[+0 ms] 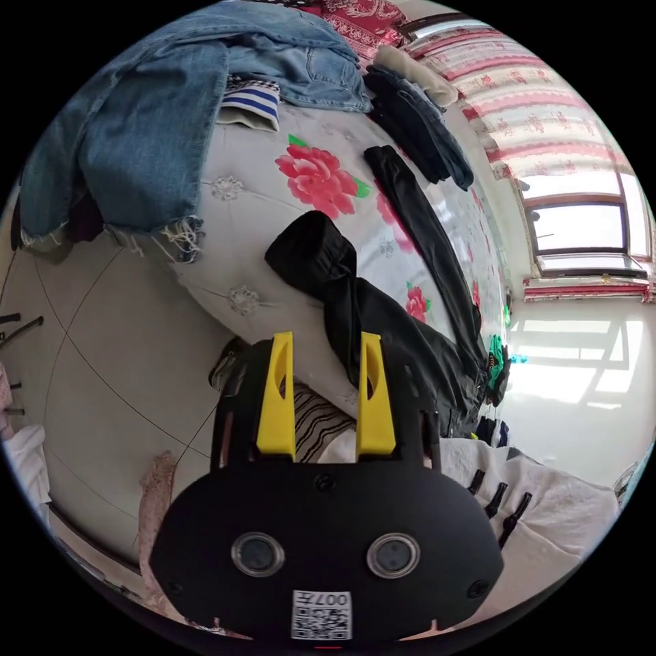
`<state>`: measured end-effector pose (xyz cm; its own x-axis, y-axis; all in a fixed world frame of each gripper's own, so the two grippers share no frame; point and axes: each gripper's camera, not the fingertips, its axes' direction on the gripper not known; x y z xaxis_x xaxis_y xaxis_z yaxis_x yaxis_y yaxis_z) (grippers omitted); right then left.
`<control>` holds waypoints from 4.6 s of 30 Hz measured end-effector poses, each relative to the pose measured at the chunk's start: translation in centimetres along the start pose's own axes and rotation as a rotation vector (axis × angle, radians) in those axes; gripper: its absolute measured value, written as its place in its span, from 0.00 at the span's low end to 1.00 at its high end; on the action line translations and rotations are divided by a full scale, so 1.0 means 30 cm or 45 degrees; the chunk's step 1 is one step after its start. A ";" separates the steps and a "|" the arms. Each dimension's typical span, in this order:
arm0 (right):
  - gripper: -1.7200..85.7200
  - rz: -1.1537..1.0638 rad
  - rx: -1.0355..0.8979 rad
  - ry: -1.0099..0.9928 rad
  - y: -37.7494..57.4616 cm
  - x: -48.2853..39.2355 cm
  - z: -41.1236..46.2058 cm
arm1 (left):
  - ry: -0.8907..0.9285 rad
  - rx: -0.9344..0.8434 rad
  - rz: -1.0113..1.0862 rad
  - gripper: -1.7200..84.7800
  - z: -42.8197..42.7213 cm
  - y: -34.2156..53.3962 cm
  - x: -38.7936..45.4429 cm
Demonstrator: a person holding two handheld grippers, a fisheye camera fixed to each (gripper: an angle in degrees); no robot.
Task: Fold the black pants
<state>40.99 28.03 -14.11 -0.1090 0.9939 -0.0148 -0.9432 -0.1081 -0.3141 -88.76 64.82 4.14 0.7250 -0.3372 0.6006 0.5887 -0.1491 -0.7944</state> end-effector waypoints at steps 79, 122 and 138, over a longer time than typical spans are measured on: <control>0.12 -0.585 -0.338 1.039 -0.262 -0.995 0.387 | -0.573 -0.172 0.718 0.01 0.415 -0.894 1.267; 0.07 -1.266 -0.383 1.069 0.662 -1.500 0.877 | -0.437 0.050 0.421 0.02 0.036 -0.851 1.130; 0.02 -1.297 -0.531 1.251 0.738 -1.520 0.787 | -0.522 -0.178 0.564 0.01 0.056 -0.852 0.964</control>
<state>17.68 -20.18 2.02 0.9432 0.2691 -0.1950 -0.3060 0.4744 -0.8254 -82.25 60.45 41.97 0.9845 -0.0145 0.1749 0.1682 -0.2068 -0.9638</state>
